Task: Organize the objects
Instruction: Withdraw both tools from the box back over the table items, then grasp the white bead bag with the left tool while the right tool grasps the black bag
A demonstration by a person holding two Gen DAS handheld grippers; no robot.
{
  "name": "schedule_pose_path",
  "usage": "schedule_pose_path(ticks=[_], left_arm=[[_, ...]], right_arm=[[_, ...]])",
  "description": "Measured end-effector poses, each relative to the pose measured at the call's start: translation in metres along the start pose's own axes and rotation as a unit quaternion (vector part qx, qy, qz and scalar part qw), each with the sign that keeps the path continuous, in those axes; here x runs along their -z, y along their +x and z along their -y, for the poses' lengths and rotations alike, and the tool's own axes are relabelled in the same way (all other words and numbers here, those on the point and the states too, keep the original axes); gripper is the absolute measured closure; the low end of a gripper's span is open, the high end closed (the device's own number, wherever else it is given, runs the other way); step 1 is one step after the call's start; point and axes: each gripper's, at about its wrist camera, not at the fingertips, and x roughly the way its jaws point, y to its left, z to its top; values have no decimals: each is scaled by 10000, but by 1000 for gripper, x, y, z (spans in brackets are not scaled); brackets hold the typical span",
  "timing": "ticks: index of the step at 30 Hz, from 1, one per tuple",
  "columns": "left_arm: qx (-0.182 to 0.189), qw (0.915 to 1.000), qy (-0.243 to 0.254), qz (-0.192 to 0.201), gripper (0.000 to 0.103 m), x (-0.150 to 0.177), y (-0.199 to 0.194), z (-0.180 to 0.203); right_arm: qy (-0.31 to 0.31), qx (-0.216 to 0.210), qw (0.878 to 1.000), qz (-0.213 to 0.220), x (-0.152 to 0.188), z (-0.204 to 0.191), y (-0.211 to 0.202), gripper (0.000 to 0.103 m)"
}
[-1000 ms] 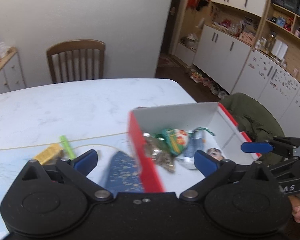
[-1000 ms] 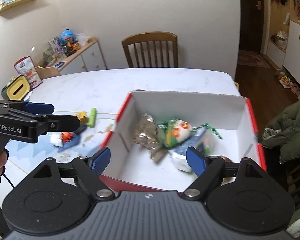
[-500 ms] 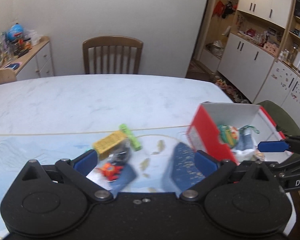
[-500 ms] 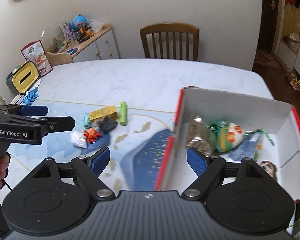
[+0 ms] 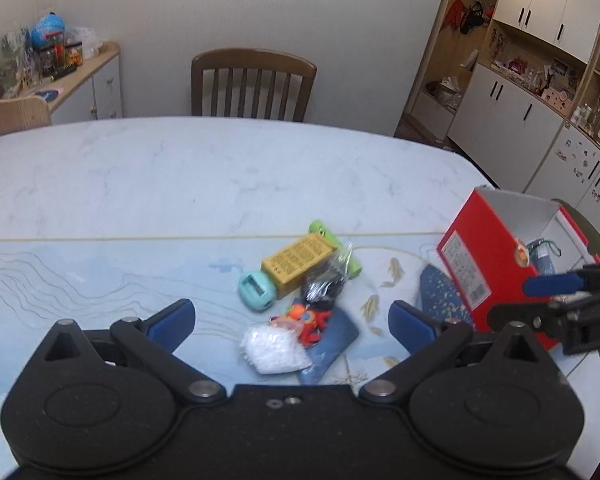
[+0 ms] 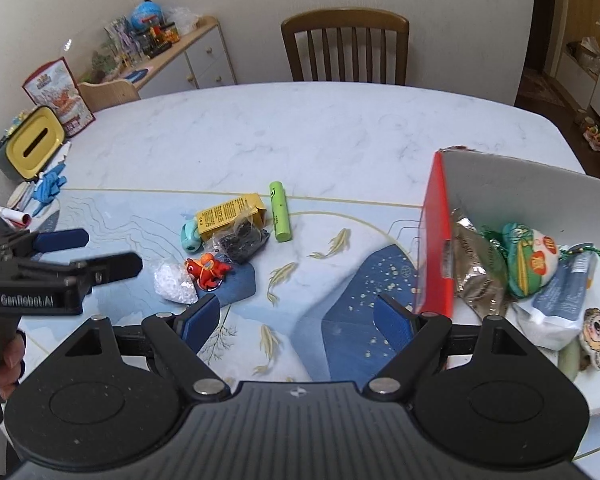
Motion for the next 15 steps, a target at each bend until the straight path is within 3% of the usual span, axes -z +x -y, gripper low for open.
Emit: schedule_pose_path(ticks=[7, 15], left_arm=[[88, 9997, 43, -224, 0, 20, 29, -8], [223, 9986, -263, -407, 1, 28, 54, -20]], right_arm=[[-81, 187, 9997, -120, -14, -13, 31, 19], [-75, 154, 9996, -218, -36, -31, 70, 19]])
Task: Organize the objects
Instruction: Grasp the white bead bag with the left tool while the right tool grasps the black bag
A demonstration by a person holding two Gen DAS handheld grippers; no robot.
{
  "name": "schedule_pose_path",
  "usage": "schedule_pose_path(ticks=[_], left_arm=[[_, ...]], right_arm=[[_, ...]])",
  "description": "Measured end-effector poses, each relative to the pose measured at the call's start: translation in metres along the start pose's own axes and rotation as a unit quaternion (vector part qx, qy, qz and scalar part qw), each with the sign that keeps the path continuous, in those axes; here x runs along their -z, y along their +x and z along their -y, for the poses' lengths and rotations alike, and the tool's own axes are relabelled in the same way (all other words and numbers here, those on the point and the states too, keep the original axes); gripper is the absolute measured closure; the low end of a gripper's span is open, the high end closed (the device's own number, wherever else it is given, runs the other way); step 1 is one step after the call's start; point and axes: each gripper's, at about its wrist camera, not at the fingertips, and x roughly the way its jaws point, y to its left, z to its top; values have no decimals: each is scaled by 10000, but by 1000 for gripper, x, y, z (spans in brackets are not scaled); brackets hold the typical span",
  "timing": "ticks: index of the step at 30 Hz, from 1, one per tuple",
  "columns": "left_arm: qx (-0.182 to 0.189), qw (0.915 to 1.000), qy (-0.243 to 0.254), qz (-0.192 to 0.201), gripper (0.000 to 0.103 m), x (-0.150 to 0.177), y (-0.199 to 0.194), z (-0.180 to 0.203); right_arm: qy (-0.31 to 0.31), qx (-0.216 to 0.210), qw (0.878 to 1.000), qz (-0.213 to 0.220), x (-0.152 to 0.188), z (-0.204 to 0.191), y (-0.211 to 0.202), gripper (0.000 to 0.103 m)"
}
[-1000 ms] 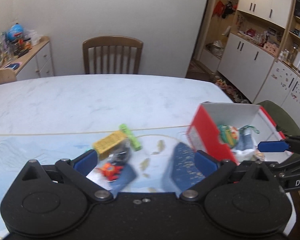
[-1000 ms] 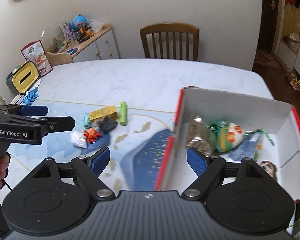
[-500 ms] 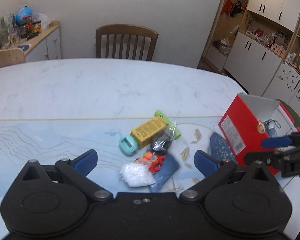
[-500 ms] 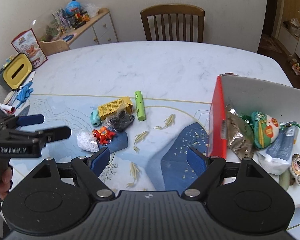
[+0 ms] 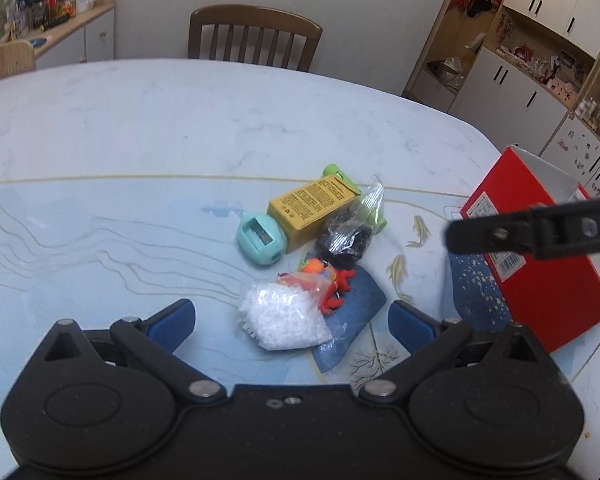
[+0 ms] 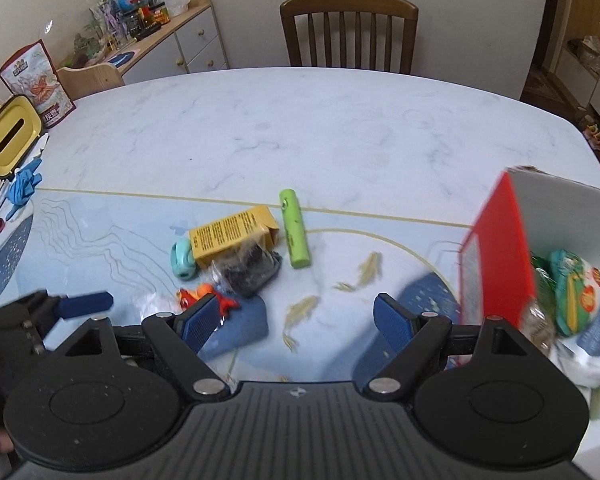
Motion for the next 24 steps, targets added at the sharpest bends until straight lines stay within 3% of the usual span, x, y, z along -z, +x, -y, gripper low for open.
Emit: schedule_pose_path(ticks=[7, 17, 22, 24], left_arm=[[-48, 9999, -116, 4, 4, 4, 13, -7], [-105, 9999, -64, 82, 20, 8, 17, -10], [-61, 9999, -112, 84, 27, 9, 16, -10], [-51, 9998, -150, 81, 29, 10, 16, -10]], right_arm=[[-110, -45, 9997, -228, -13, -16, 38, 19], [-210, -73, 9994, -269, -25, -29, 64, 19], [-264, -108, 9990, -353, -26, -34, 71, 26], [-282, -124, 9988, -386, -25, -35, 73, 34]])
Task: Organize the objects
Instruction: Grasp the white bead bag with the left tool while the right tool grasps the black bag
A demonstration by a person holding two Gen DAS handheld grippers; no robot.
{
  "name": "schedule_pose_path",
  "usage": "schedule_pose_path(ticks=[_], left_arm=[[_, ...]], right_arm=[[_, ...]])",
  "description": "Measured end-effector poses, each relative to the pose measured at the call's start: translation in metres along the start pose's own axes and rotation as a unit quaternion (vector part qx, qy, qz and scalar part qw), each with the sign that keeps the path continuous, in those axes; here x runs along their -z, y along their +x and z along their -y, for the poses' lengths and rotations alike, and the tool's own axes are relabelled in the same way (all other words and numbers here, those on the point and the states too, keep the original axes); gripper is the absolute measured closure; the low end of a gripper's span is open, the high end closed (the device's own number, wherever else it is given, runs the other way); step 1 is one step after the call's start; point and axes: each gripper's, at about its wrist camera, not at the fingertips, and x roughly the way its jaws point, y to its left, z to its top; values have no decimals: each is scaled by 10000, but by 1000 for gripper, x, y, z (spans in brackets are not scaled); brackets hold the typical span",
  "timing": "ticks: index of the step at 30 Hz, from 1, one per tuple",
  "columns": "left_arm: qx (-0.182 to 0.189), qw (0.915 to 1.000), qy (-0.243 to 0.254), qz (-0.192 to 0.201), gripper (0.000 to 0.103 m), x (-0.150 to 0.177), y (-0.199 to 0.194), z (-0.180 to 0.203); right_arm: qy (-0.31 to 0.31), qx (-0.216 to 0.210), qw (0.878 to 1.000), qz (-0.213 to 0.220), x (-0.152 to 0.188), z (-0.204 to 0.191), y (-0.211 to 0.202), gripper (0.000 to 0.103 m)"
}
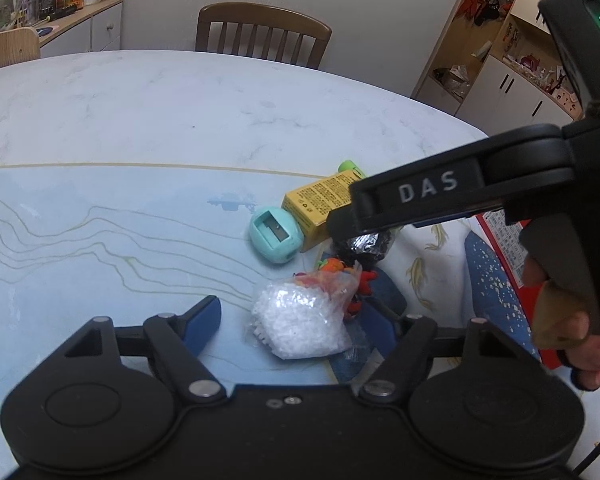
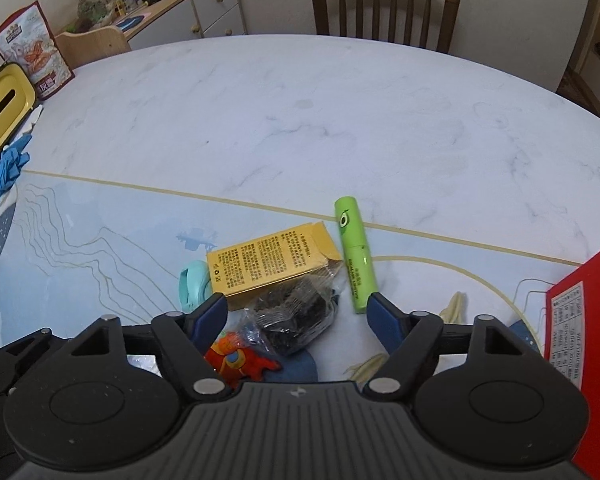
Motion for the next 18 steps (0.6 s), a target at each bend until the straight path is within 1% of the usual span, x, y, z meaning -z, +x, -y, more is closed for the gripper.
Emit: schedule_pose_path(ticks=[1, 4, 6, 7, 9, 11, 12, 18], left_arm=[[20, 10000, -19, 0, 30, 0, 0, 0], [28, 10000, -30, -13, 36, -1, -1, 1], [31, 10000, -33, -25, 43, -1, -1, 1], [33, 10000, -45, -34, 44, -2, -1, 1], [56, 10000, -57, -55, 48, -2, -1, 1], [30, 10000, -44, -68, 50, -2, -1, 1], [10, 10000, -45, -74, 52, -3, 0, 2], [-26, 9999, -87, -102, 59, -4, -3, 1]], right_arm=[[3, -5, 10000, -13, 0, 0, 1, 36], [42, 21, 10000, -18, 0, 1, 2, 38], [78, 11, 10000, -35, 1, 1, 3, 46], [104, 1, 9999, -41, 2, 2, 2, 47], [137, -4, 9999, -37, 3, 3, 1, 54], [159, 12, 9999, -31, 4, 3, 0, 57], [171, 23, 9999, -11, 5, 3, -1, 61], [270, 18, 9996, 75, 11, 7, -10, 66]])
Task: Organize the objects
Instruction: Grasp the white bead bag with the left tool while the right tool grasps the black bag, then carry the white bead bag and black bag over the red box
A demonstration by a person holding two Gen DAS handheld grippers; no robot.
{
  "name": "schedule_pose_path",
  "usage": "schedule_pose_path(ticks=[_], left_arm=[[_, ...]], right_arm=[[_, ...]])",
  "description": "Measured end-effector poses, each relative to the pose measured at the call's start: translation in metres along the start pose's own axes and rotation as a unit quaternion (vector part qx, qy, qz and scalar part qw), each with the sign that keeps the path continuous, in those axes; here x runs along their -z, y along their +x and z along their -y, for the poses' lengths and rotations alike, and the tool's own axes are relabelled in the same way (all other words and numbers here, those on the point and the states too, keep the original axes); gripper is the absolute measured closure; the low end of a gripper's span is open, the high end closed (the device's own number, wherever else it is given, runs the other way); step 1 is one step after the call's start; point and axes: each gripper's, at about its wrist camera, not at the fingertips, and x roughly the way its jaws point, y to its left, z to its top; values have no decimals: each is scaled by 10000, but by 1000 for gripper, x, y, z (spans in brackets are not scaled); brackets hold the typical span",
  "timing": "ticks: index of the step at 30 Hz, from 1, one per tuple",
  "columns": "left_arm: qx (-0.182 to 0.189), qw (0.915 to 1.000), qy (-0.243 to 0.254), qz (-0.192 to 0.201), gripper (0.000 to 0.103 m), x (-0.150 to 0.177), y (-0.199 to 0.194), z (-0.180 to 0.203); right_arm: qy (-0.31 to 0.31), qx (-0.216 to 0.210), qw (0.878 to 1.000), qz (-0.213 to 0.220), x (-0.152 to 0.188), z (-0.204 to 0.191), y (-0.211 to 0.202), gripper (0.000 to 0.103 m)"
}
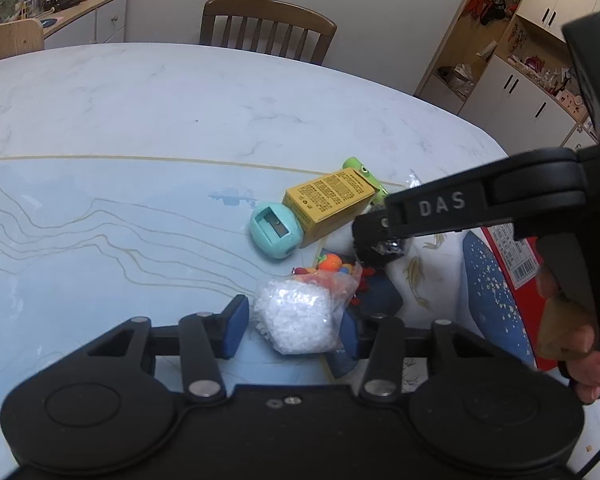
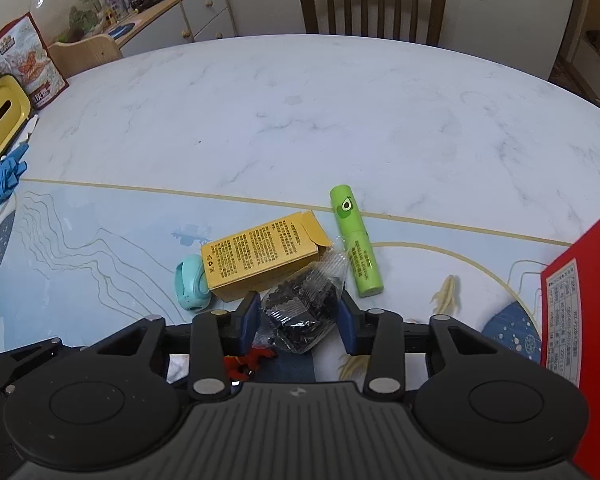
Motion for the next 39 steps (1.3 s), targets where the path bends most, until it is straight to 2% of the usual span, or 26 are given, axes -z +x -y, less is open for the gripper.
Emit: schedule_pose_path(ticks=[8, 23, 39], left_arm=[[28, 9999, -37, -89, 63, 1, -7, 4], [143, 9999, -23, 49, 63, -8, -48, 25], [360, 9989, 275, 108, 63, -19, -83, 83]], right_arm=[[59, -94, 9999, 99, 13, 2, -23, 67], [323, -236, 9983, 420, 38, 23, -92, 67], [497, -378, 9954, 723, 62, 61, -168, 67]])
